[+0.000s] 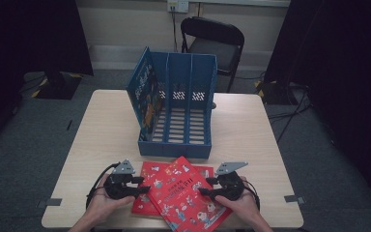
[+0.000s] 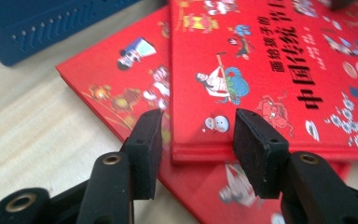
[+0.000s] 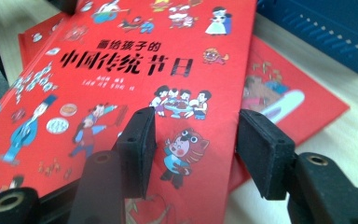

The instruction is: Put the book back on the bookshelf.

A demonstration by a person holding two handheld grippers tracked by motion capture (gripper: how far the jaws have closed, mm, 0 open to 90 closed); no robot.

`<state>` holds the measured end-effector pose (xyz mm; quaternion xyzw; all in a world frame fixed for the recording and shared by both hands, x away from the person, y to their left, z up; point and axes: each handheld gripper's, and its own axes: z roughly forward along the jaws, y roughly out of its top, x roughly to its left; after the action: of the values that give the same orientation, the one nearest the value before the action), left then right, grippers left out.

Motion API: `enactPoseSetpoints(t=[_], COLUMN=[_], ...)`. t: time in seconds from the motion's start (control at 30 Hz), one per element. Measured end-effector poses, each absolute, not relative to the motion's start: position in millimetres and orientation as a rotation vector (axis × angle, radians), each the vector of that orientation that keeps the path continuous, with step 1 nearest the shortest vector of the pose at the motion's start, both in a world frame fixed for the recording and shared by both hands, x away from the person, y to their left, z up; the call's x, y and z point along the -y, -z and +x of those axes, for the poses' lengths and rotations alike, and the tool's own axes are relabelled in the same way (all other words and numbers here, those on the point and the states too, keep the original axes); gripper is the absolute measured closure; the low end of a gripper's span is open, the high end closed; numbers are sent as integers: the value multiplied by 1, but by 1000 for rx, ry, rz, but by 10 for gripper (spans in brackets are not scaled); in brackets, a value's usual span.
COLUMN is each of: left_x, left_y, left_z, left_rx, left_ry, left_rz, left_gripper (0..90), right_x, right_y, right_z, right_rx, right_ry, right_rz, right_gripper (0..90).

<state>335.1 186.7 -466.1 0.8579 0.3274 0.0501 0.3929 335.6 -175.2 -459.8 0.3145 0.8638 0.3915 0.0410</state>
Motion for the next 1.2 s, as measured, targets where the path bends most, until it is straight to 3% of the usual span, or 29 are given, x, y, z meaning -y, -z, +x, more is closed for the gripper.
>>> enactPoseSetpoints(t=[0.3,0.53,0.6,0.67,0.8,0.97,1.2], left_x=[-171,-156,-154,-157,-156,-152,-145], left_y=[465,467,468,469,470,472,475], left_z=[361,379,379,379,364,349,347], left_rx=[-848,-882,-904,-927,-900,-891,-896], left_ry=[-153,-168,-168,-79,16,26,-41], left_rz=[2173,2141,2115,2091,2087,2070,2045], left_gripper=[567,546,548,566,508,431,427], right_x=[188,189,188,189,190,189,189], right_y=[458,461,462,463,465,466,465], right_z=[318,319,322,325,327,327,322], right_rx=[-2628,-2603,-2586,-2582,-2583,-2580,-2569], right_ry=[-1187,-1194,-1187,-1200,-1227,-1229,-1211], right_rz=[984,1018,1032,1048,1064,1072,1073], right_gripper=[476,352,341,332,323,307,302])
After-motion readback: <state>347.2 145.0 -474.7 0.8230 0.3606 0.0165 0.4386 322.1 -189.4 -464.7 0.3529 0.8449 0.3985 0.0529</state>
